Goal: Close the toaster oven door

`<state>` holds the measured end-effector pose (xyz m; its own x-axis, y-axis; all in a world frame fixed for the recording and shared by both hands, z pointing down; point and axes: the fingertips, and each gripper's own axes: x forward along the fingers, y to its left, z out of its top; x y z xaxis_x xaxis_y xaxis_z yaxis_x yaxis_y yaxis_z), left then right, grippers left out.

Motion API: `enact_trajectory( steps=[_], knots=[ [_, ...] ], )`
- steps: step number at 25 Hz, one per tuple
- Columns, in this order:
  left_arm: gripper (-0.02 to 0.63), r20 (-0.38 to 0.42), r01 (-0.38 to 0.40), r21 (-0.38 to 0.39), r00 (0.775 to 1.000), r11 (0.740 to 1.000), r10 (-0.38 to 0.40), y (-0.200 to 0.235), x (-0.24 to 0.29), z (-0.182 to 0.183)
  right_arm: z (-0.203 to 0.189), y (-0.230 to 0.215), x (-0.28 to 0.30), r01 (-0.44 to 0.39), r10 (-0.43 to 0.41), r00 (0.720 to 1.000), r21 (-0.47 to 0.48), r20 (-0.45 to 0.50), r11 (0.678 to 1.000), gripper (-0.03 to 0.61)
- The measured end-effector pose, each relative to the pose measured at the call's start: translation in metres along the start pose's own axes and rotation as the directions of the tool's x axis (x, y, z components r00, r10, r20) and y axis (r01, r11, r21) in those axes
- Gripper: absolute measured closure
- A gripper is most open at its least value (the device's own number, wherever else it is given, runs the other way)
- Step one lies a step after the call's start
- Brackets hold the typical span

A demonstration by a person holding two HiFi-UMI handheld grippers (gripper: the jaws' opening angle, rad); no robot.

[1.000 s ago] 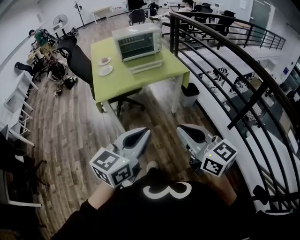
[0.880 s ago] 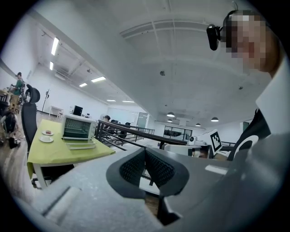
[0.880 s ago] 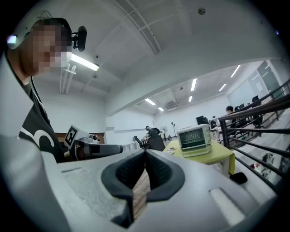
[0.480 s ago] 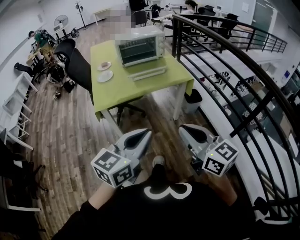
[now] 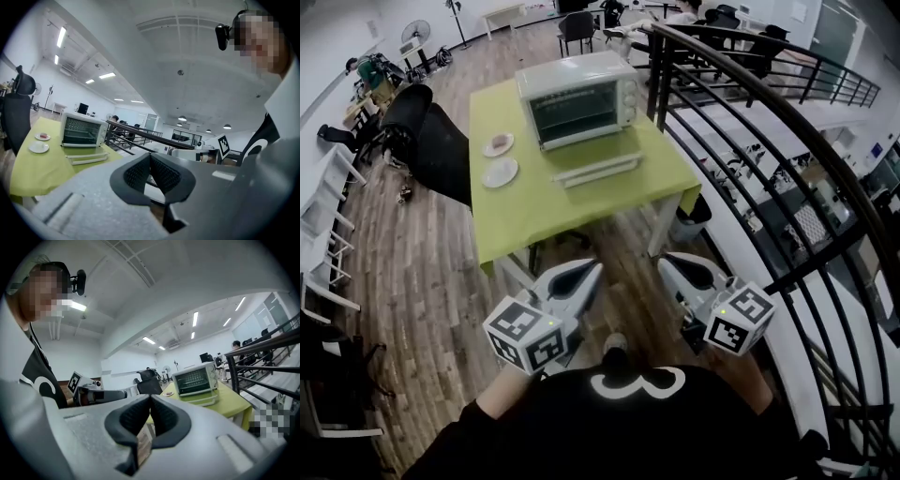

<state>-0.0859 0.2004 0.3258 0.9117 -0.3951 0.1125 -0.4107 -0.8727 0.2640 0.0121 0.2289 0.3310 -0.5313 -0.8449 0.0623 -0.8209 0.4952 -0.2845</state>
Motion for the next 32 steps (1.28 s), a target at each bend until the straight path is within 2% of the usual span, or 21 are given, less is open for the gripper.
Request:
enact_trajectory(
  steps=[8,14,18,24,32],
  knots=[
    [0.603,-0.018,-0.016,-0.041,1.000,0.999,0.016,0.115,0.083,0.024,0.014,-0.097,0.099,0.009,-0.007,0.999,0.045,-0.047,0.999,0.575],
    [0.601,-0.031,-0.035,-0.054,0.999,0.998,0.033,0.177,0.128,0.032,0.017,-0.153,0.144,0.033,-0.028,0.997,0.068,-0.074,0.997,0.575],
    [0.601,0.002,-0.072,-0.064,0.997,0.995,0.072,0.206,0.139,0.038,0.018,-0.176,0.159,0.061,-0.057,0.995,0.053,-0.082,0.997,0.575],
    [0.601,-0.019,-0.115,-0.062,0.993,0.991,0.114,0.234,0.142,0.029,0.017,-0.200,0.170,0.091,-0.087,0.992,0.038,-0.089,0.995,0.575],
    [0.600,-0.061,-0.231,-0.091,0.972,0.969,0.226,0.273,0.140,0.008,0.005,-0.239,0.191,0.083,-0.076,0.990,0.057,-0.121,0.995,0.575]
  ],
)
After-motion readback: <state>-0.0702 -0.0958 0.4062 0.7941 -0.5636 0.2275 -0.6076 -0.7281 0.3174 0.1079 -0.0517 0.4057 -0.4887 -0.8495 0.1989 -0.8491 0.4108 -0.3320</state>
